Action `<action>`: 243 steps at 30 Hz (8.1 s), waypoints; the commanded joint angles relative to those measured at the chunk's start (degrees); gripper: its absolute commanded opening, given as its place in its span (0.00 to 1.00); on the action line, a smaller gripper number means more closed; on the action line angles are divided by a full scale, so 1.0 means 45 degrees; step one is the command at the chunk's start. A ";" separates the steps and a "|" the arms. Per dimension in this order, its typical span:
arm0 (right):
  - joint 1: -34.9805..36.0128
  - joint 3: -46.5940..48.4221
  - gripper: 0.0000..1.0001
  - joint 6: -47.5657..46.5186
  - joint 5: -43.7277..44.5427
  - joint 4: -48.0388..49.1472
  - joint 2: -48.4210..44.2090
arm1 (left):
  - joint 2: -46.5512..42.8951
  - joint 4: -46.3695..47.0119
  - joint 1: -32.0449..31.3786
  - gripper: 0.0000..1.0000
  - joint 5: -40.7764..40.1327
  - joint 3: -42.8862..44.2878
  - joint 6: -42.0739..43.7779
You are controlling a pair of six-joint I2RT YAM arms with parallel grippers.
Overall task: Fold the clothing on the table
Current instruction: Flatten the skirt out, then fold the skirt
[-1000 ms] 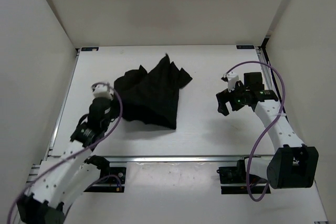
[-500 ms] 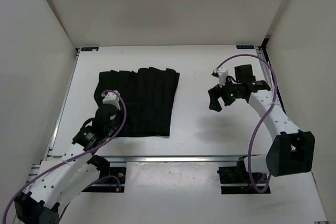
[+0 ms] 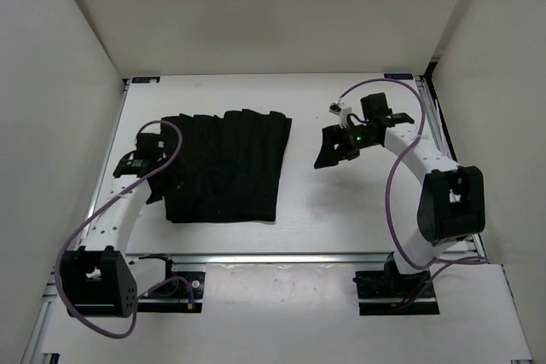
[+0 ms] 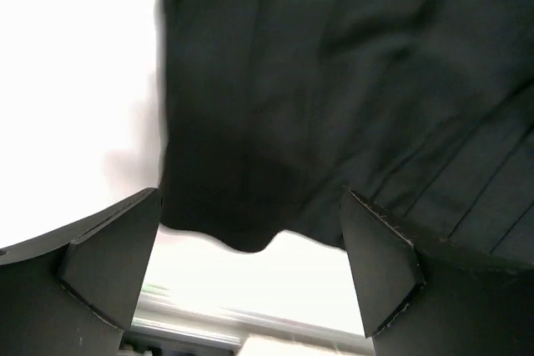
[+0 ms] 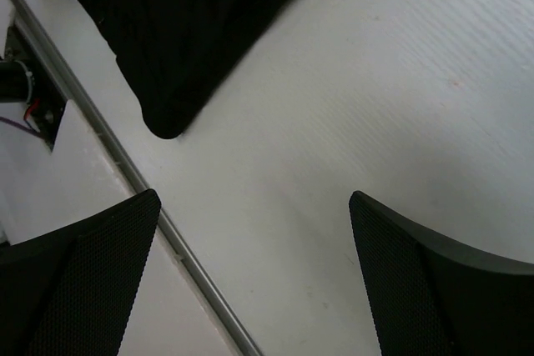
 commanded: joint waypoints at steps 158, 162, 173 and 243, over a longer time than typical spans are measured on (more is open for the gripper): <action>-0.2616 0.4068 0.01 0.0699 -0.0316 -0.1844 0.3996 | 0.2214 0.9187 -0.1732 0.00 0.7164 -0.3320 -0.5355; -0.2127 0.8081 0.00 0.0583 -0.0785 -0.2024 0.5148 | 0.6730 0.8096 -0.1922 0.00 0.7985 0.4134 -0.3928; -0.3414 0.4660 0.00 -0.0113 -0.1766 -0.2545 0.3413 | 0.4463 1.0219 -0.3252 0.00 0.7050 0.1021 -0.4213; -0.2966 -0.3261 0.63 -0.1683 0.1752 -0.1710 0.1752 | 0.0235 1.0024 -0.9639 0.73 0.4042 -0.6273 -0.7713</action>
